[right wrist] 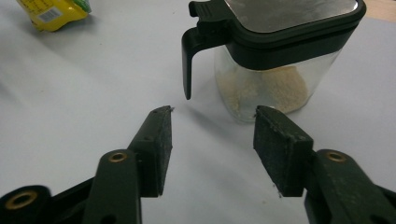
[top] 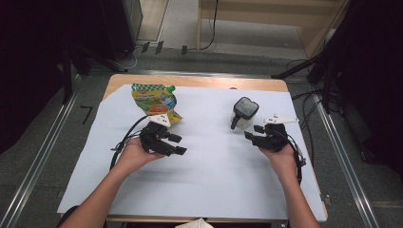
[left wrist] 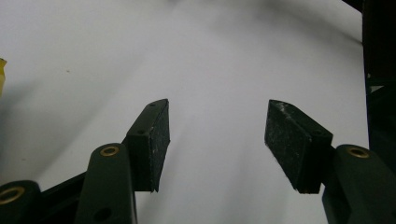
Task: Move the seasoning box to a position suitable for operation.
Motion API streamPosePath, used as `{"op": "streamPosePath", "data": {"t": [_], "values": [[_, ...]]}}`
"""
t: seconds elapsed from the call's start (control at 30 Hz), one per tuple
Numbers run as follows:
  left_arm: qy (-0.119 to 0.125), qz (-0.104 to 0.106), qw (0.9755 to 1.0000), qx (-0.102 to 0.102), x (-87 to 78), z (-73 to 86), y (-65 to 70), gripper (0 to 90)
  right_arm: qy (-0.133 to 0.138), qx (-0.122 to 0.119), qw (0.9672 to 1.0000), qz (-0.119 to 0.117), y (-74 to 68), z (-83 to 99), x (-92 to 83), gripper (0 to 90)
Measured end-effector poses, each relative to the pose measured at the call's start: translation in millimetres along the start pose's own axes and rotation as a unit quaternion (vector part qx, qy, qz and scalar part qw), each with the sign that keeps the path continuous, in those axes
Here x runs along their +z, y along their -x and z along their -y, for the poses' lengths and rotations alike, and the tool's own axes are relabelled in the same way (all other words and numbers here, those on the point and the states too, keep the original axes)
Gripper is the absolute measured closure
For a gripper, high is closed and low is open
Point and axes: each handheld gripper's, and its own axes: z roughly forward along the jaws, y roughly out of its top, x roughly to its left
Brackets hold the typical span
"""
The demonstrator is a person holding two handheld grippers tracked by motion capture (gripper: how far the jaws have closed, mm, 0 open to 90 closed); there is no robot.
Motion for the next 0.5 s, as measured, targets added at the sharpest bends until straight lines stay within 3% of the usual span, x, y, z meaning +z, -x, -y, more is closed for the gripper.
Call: {"op": "streamPosePath", "data": {"t": [0.07, 0.2, 0.5], "values": [[0.002, 0.0, 1.0, 0.002, -0.3, 0.1, 0.5, 41.5, -0.02, 0.015, 0.9997, 0.001, 4.5, -5.4, 4.7, 45.3], [0.008, 0.003, 1.0, -0.001, -1.3, 0.4, 0.2, 41.6, -0.017, 0.02, 0.9996, -0.002, 11.8, -13.8, 6.5, 40.8], [0.003, 0.002, 1.0, 0.004, -0.4, 1.2, 2.3, 41.6, -0.017, 0.009, 0.9998, 0.005, 34.8, -25.5, 17.3, 30.1]]}}
